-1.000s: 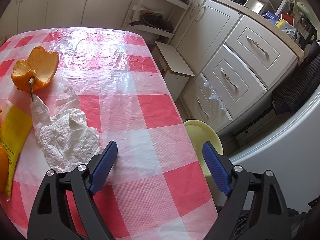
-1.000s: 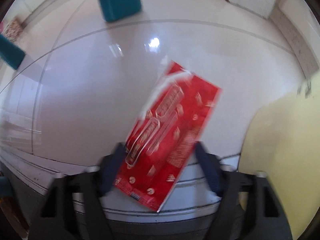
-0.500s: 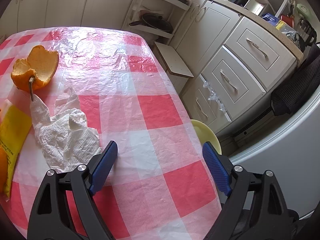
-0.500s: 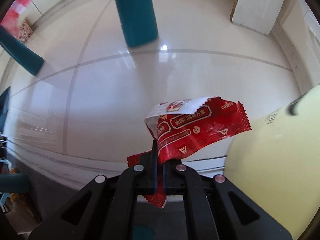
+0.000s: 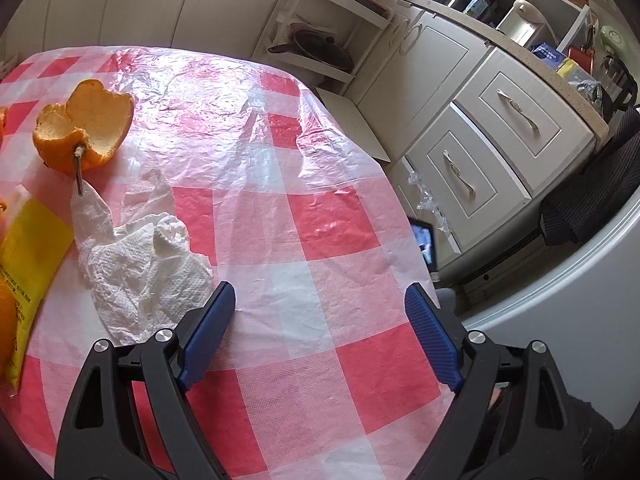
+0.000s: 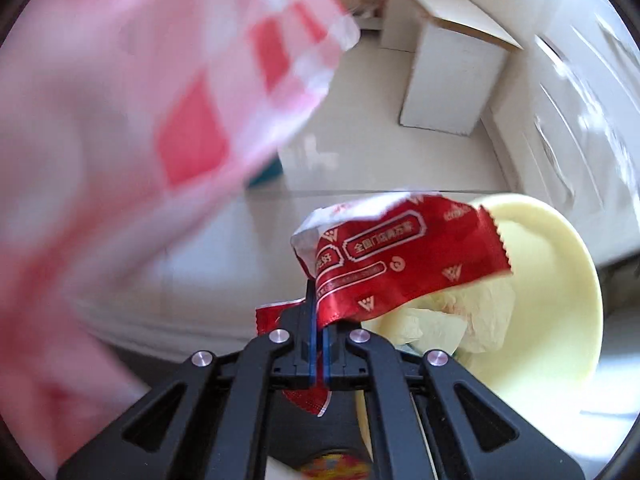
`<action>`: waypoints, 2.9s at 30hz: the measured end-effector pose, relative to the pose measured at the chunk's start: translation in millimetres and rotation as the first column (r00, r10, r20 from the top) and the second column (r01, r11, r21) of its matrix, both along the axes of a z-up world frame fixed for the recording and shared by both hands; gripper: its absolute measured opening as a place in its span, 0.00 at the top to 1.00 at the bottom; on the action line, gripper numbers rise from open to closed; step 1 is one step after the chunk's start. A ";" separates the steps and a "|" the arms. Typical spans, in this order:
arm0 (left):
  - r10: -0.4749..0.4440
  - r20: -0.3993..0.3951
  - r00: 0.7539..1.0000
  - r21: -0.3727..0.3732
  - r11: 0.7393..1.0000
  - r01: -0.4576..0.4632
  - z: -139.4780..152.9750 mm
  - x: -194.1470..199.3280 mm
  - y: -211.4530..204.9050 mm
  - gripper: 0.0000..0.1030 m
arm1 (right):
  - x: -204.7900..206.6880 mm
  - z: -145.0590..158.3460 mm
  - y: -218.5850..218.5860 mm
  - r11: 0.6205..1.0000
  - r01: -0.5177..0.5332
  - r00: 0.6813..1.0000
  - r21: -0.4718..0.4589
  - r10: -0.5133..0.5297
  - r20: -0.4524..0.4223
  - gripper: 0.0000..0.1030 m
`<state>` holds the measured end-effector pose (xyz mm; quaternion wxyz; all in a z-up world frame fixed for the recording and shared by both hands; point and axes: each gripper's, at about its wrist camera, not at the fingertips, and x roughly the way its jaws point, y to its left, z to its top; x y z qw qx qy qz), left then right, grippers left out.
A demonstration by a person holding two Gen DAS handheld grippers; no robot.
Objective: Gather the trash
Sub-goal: 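Carry the red wrapper over the yellow bin and open the right tool, then grasp the large orange peel with the left tool while the right tool grasps the white tissue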
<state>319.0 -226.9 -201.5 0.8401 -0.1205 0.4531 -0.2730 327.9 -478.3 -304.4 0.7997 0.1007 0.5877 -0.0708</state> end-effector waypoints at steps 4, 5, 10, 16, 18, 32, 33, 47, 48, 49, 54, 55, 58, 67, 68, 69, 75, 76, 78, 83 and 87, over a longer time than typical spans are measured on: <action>0.001 0.007 1.000 0.020 1.000 -0.001 1.1 -0.7 -4.0 0.20 | -11.1 32.5 -38.7 0.988 0.095 0.993 0.122 -0.103 0.062 0.98; 0.002 0.006 1.000 0.019 1.000 -0.002 1.2 -0.5 -4.1 0.20 | -15.1 39.3 -42.0 0.988 0.095 0.992 0.121 -0.104 0.070 0.98; 0.003 0.008 1.000 0.025 1.000 -0.003 1.9 -0.1 -7.0 0.20 | -31.5 63.1 -61.4 0.996 0.083 0.994 0.042 -0.086 0.060 0.98; 0.001 0.011 1.000 0.035 0.999 -0.002 2.1 -0.5 -8.4 0.20 | -45.5 14.8 -69.1 0.996 -0.013 0.977 -0.094 -0.008 -0.215 0.36; 0.001 0.012 1.000 0.037 0.999 -0.001 2.2 -0.5 -8.9 0.20 | -56.5 -2.3 -64.4 1.000 -0.028 0.968 -0.006 0.026 -0.250 0.36; 0.004 0.013 1.000 0.043 0.999 -0.004 2.2 -0.4 -9.2 0.20 | -58.3 -83.5 -13.2 0.982 -0.118 0.902 0.147 0.168 -0.398 0.55; 0.004 0.015 1.000 0.050 0.999 -0.005 2.3 -0.5 -9.7 0.20 | -56.8 -82.2 -13.3 0.976 -0.092 0.908 0.197 0.163 -0.385 0.59; 0.056 0.111 0.992 0.105 0.992 -0.067 65.9 -22.7 58.1 0.19 | -65.6 48.7 -18.0 0.995 0.044 0.997 0.091 -0.039 -0.061 0.46; 0.065 0.134 0.989 0.130 0.988 -0.082 75.5 -22.8 69.0 0.19 | -66.8 74.3 -18.2 0.993 0.058 0.998 0.102 -0.060 0.019 0.44; 0.077 0.153 0.985 0.170 0.980 -0.103 84.0 -21.1 83.2 0.18 | -65.8 98.0 -13.9 0.992 0.050 0.993 0.120 -0.062 0.101 0.41; 0.156 0.090 0.984 0.350 0.919 -0.178 74.8 3.8 142.7 0.15 | -65.6 154.7 67.8 0.968 -0.162 0.944 0.189 0.097 0.315 0.34; 0.166 0.063 0.984 0.343 0.923 -0.177 68.6 7.3 152.5 0.15 | -59.2 154.3 94.0 0.955 -0.219 0.938 0.201 0.149 0.313 0.34; 0.190 0.009 0.982 0.354 0.918 -0.181 47.0 17.4 165.0 0.15 | -41.5 142.0 160.0 0.914 -0.358 0.913 0.190 0.300 0.276 0.34; 0.161 -0.022 0.987 0.419 0.897 -0.137 23.4 35.9 149.5 0.58 | -4.1 141.4 213.7 0.891 -0.418 0.895 0.179 0.371 0.247 0.34; 0.154 -0.030 0.988 0.422 0.898 -0.128 23.2 37.5 149.5 0.62 | 1.8 140.0 215.1 0.891 -0.417 0.896 0.178 0.370 0.247 0.34; 0.154 -0.043 0.987 0.411 0.903 -0.123 23.4 39.8 151.6 0.67 | 6.6 139.6 211.9 0.891 -0.417 0.897 0.180 0.371 0.240 0.34; 0.194 -0.062 0.979 0.316 0.934 -0.165 39.9 44.2 179.2 0.74 | 12.1 136.0 233.3 0.858 -0.503 0.863 0.099 0.492 0.118 0.29; 0.207 -0.060 0.977 0.294 0.939 -0.181 44.9 44.3 186.9 0.74 | 5.7 136.4 235.8 0.850 -0.525 0.849 0.051 0.519 0.102 0.29; 0.232 -0.069 0.970 0.246 0.946 -0.209 52.2 45.7 203.0 0.74 | -6.9 131.8 235.4 0.831 -0.557 0.829 -0.004 0.556 0.058 0.27; 0.255 -0.098 0.962 0.136 0.961 -0.241 61.7 44.0 231.3 0.76 | -30.3 111.0 228.7 0.784 -0.619 0.785 -0.056 0.620 0.006 0.25; 0.263 -0.103 0.959 0.085 0.963 -0.255 67.6 42.0 240.2 0.88 | -34.5 113.3 226.8 0.777 -0.625 0.778 -0.076 0.628 0.020 0.37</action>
